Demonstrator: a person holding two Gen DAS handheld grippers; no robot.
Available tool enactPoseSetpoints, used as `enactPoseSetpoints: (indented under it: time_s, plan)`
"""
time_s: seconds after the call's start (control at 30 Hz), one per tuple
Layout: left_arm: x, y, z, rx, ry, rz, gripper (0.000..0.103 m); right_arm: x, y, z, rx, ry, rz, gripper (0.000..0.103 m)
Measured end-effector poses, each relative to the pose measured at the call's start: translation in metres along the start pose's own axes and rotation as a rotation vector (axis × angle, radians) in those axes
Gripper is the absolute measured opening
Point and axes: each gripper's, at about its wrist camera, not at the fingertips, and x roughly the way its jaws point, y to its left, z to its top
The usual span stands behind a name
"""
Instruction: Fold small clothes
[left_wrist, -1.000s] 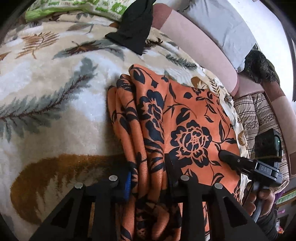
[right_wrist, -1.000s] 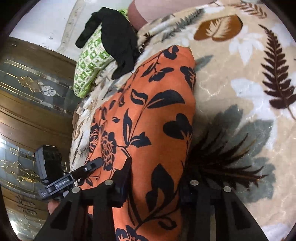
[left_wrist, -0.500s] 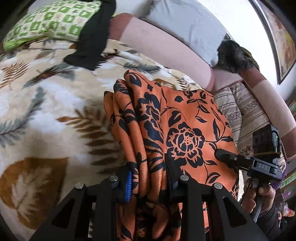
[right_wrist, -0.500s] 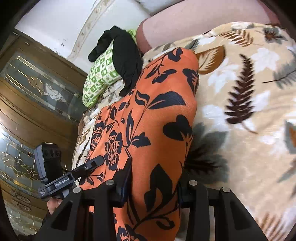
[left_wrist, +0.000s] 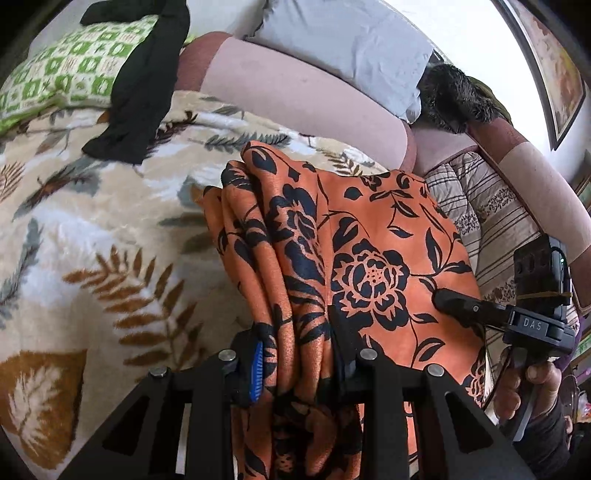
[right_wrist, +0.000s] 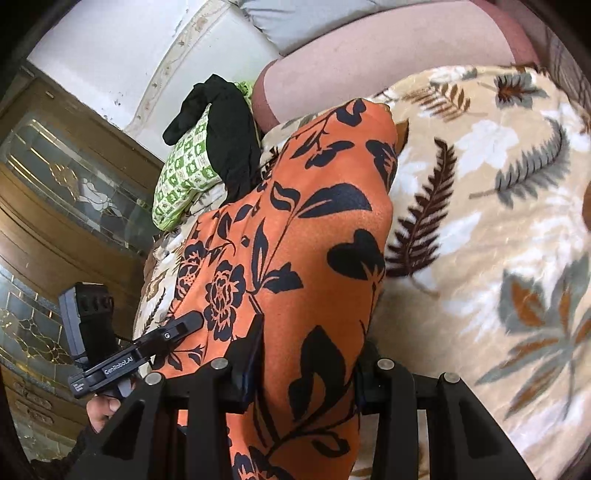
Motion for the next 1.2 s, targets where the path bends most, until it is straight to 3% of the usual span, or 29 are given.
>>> enactPoseSetpoints:
  time_s: [0.47,0.8,0.87,0.9,0.97,1.03,1.2]
  plan:
    - [0.025,-0.027,0.034,0.03,-0.012,0.018,0.03,-0.014,-0.023,0.043,-0.007,-0.021,-0.018,0.041]
    - [0.065,0.0,0.039,0.0,0.022,0.072,0.03,0.029,-0.053,0.056,0.05,0.013,0.014,0.041]
    - [0.087,0.013,0.035,0.001,0.066,0.11,0.034,0.047,-0.065,0.053,0.082,0.033,0.018,0.041]
    - [0.101,0.023,0.031,-0.014,0.101,0.134,0.036,0.062,-0.077,0.049,0.112,0.058,0.018,0.046]
    - [0.114,0.044,0.023,-0.075,0.133,0.126,0.056,0.08,-0.097,0.041,0.18,0.084,-0.053,0.051]
    - [0.101,0.054,0.019,-0.102,0.094,0.123,0.061,0.082,-0.111,0.032,0.221,0.066,-0.057,0.064]
    - [0.058,0.033,0.025,0.017,-0.02,0.154,0.06,0.043,-0.092,0.038,0.143,-0.031,-0.113,0.065]
